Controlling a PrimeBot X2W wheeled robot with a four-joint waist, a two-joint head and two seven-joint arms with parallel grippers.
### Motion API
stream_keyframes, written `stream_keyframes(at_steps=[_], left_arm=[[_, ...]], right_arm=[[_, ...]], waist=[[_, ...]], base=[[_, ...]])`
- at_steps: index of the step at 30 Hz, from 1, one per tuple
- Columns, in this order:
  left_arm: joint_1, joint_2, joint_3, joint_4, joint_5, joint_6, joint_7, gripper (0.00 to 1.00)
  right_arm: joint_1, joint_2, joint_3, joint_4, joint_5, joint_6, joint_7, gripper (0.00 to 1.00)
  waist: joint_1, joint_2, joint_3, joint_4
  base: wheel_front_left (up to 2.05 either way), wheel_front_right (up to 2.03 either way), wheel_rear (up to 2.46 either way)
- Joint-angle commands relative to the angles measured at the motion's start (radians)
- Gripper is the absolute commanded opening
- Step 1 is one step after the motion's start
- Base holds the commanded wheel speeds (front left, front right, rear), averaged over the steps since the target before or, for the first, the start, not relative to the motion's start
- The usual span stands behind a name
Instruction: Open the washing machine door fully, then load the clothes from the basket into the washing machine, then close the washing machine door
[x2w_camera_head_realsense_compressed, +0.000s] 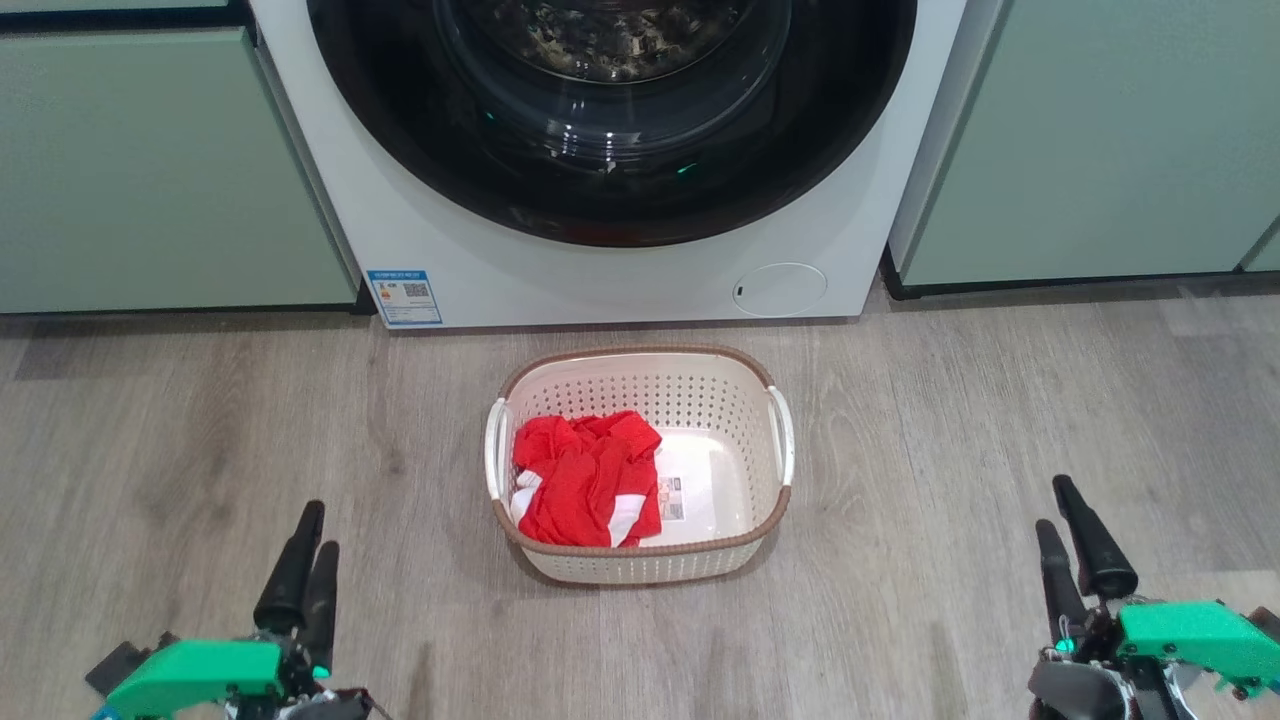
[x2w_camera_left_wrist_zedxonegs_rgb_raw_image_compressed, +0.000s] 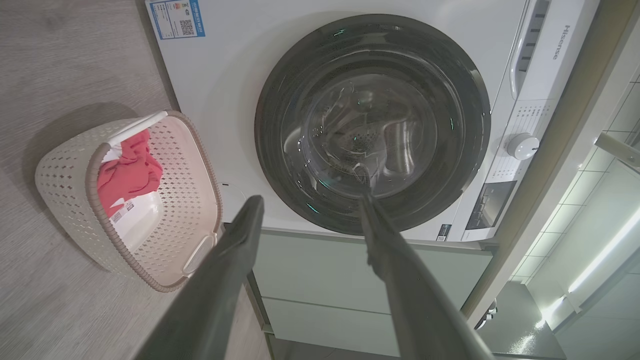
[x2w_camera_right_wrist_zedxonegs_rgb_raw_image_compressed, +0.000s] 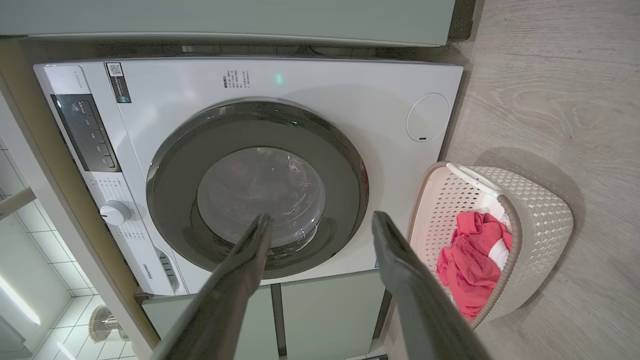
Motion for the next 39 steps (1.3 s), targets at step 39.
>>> stream_keyframes(at_steps=[39], left_arm=[[-0.064,0.01,0.087,-0.222,0.276,0.019,-0.122,1.0]], right_arm=[[-0.086,-0.009,0.027,-0.317,-0.617,0.0,-0.125,1.0]], waist=[[0.0,0.0,-0.007,0.015]], base=[[0.0,0.0,0.0]])
